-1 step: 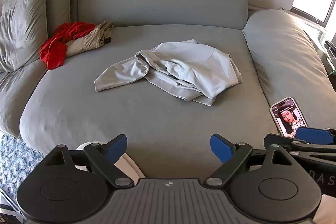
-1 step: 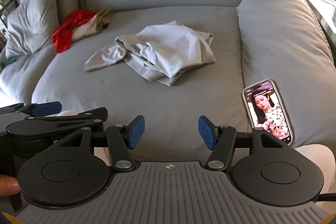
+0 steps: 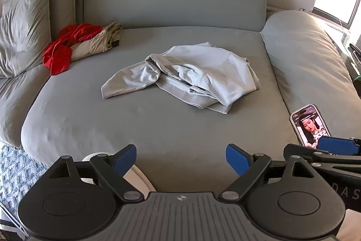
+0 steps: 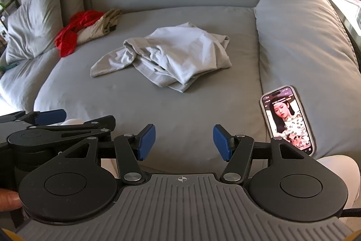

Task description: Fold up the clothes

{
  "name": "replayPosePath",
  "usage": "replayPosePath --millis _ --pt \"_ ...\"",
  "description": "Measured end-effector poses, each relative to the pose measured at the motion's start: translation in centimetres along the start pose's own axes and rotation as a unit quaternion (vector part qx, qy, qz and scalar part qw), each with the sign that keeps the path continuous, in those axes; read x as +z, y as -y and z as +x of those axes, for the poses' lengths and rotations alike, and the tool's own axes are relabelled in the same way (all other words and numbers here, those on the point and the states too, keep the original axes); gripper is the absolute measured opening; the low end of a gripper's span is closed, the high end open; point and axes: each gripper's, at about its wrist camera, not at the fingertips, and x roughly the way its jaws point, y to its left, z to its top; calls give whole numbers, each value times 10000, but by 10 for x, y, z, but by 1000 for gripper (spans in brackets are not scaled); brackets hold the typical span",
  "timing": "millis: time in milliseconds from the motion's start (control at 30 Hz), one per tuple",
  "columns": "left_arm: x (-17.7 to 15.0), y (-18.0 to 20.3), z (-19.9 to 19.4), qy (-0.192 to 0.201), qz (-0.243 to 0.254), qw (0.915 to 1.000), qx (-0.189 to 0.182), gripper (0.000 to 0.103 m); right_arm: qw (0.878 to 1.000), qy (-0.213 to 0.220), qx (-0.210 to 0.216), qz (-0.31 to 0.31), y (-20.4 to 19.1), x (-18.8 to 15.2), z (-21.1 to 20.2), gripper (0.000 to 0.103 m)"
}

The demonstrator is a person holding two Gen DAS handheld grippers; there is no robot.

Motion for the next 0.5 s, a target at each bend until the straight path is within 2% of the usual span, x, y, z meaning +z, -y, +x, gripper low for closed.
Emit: replayPosePath --millis 500 --pt "1 -1 3 -26 -52 10000 -48 86 10000 -25 -30 16 0 0 5 63"
